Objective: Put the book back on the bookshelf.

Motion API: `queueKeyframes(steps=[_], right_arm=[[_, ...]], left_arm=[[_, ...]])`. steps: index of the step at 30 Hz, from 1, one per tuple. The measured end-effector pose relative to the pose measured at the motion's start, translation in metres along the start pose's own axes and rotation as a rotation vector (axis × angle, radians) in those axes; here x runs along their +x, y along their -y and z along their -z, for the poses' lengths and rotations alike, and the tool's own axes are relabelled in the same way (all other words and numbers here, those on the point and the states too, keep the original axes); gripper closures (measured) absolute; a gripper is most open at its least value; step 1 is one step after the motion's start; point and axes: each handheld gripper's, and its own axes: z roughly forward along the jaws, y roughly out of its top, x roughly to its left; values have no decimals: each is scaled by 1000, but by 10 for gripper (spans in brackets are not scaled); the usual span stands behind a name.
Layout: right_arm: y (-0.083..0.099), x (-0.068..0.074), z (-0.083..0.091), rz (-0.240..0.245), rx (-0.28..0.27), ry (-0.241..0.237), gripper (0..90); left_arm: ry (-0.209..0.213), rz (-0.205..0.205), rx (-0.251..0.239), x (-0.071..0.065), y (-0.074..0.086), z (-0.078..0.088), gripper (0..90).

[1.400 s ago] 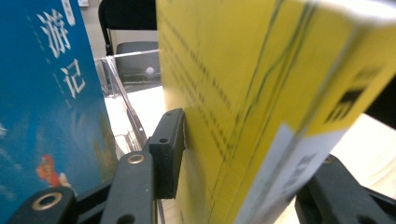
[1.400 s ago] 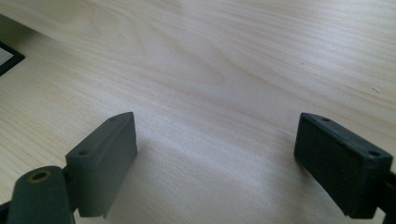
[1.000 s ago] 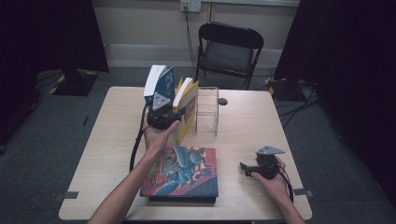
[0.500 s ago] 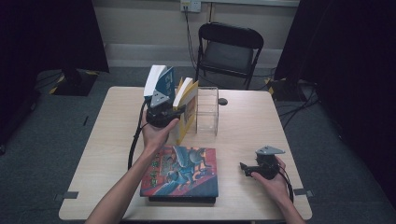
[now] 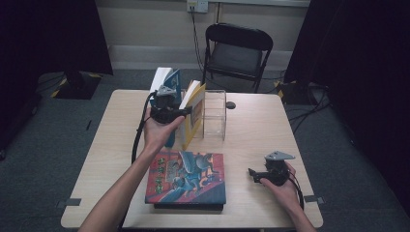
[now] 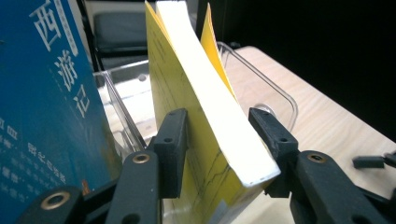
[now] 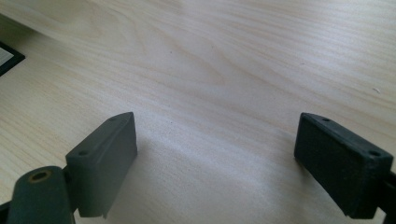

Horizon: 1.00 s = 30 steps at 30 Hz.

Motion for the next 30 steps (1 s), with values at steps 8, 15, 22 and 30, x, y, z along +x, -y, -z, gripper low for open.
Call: queueKeyframes(steps=[8, 15, 22, 30], right_arm=[[0, 0, 0, 1, 0, -1, 127], [0, 0, 0, 1, -1, -1, 127], [0, 0, 0, 5, 0, -4, 127], [-1, 0, -1, 5, 0, -8, 127]], left_arm=[[-32, 2, 90, 0, -24, 2, 589], [-4, 51, 272, 5, -50, -7, 628], [-71, 83, 479, 3, -73, -26, 650], [-126, 114, 540, 0, -73, -44, 666]])
